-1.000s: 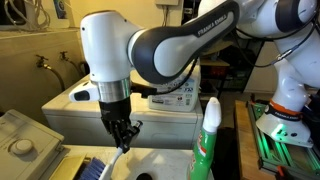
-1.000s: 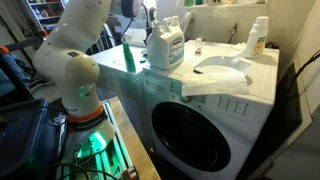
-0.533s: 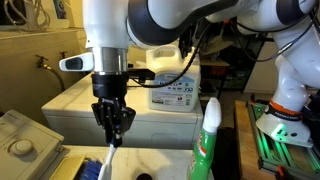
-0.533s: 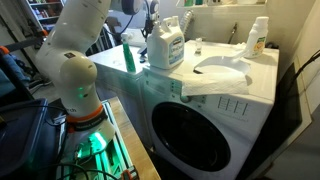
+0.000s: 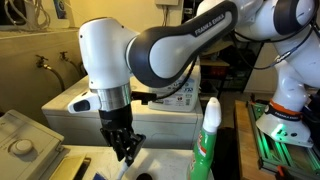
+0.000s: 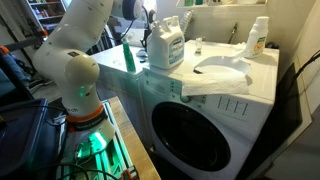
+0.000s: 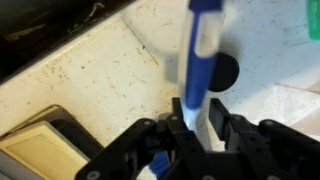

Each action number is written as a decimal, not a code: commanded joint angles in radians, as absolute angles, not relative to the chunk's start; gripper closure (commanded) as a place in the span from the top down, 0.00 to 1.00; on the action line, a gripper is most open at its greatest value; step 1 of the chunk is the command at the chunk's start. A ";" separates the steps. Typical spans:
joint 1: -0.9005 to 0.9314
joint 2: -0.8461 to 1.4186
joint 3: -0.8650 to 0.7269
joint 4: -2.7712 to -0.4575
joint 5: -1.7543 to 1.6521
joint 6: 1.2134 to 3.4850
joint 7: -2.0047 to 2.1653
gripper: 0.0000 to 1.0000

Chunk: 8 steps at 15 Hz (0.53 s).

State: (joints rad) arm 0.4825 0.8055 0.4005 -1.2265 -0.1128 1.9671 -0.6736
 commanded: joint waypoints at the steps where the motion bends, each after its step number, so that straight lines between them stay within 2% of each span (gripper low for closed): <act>1: 0.522 0.849 0.375 -1.162 -0.133 1.932 -0.674 0.68; 5: 0.536 0.885 0.414 -1.114 -0.090 1.934 -0.712 0.99; 8: 0.568 0.915 0.404 -1.079 -0.097 1.933 -0.707 1.00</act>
